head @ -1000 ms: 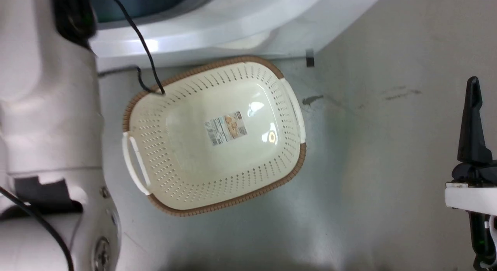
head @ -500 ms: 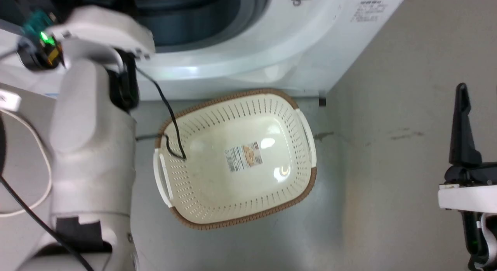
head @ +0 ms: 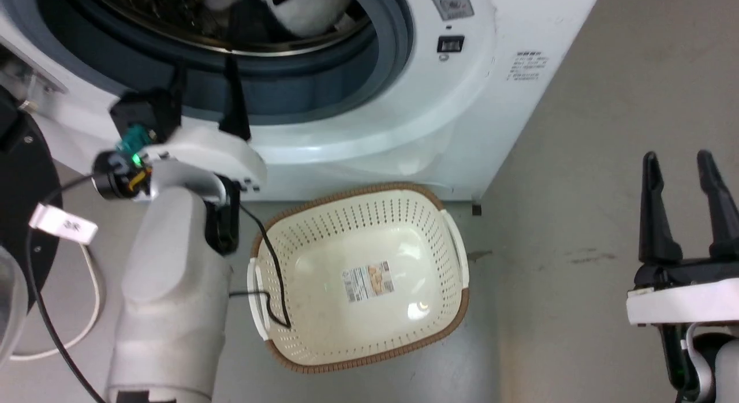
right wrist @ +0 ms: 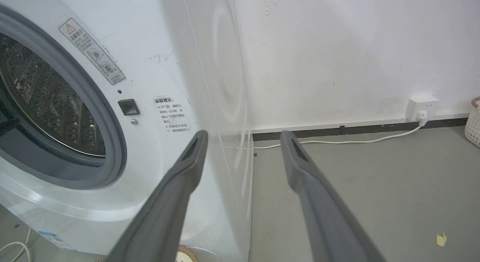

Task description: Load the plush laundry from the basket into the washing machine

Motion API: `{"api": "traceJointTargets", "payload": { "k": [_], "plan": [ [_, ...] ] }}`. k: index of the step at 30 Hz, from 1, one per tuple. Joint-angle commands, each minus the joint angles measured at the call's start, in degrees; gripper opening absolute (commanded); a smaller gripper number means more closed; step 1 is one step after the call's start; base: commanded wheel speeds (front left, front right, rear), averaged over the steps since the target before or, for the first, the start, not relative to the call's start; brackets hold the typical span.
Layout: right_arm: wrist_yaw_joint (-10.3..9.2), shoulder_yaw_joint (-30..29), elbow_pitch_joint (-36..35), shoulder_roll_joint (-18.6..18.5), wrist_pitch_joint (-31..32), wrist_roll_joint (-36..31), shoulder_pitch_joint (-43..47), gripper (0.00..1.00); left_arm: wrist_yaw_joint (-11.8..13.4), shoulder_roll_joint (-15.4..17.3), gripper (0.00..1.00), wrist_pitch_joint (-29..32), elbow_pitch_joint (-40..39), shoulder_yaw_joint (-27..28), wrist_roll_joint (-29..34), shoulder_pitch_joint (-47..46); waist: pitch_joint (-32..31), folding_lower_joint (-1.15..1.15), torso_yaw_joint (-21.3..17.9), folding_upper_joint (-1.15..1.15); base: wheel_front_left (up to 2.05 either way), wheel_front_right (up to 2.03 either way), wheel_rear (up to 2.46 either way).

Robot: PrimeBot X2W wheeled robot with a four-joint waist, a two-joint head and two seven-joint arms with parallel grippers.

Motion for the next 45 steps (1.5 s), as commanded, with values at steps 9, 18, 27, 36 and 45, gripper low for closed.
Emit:
{"api": "traceJointTargets", "payload": {
  "k": [9,18,27,36,45],
  "plan": [
    [-0.04,1.3,4.1,0.3,-1.5,1.3,2.8,1.0,0.9,-0.1,1.0,-0.3,-1.1,-3.1,-1.9,8.3,-8.3,0.01,0.2,0.0,0.0,0.0,0.0],
    [-0.04,2.9,7.5,0.3,-2.4,1.1,5.4,1.0,1.1,-0.1,1.0,-0.3,-4.6,-4.1,-2.2,16.5,-14.3,0.01,0.5,0.0,0.0,0.0,0.0],
    [-0.04,4.5,10.0,0.3,-2.7,-0.3,7.6,1.0,2.2,-0.1,1.0,-0.3,-10.5,-6.7,-0.9,24.6,-19.4,0.01,0.6,0.0,0.0,0.0,0.0],
    [-0.04,4.5,11.3,0.3,-3.3,-2.3,9.8,1.0,3.7,-0.1,1.0,-0.3,-15.3,-7.1,-0.4,30.7,-22.3,0.01,0.4,0.0,0.0,0.0,0.0],
    [-0.04,4.1,12.5,0.3,-3.9,-2.6,11.4,1.0,4.0,0.0,1.0,-0.3,-20.3,-7.3,0.6,36.1,-23.1,0.01,0.2,0.0,0.0,0.0,0.0]
  ]
}}
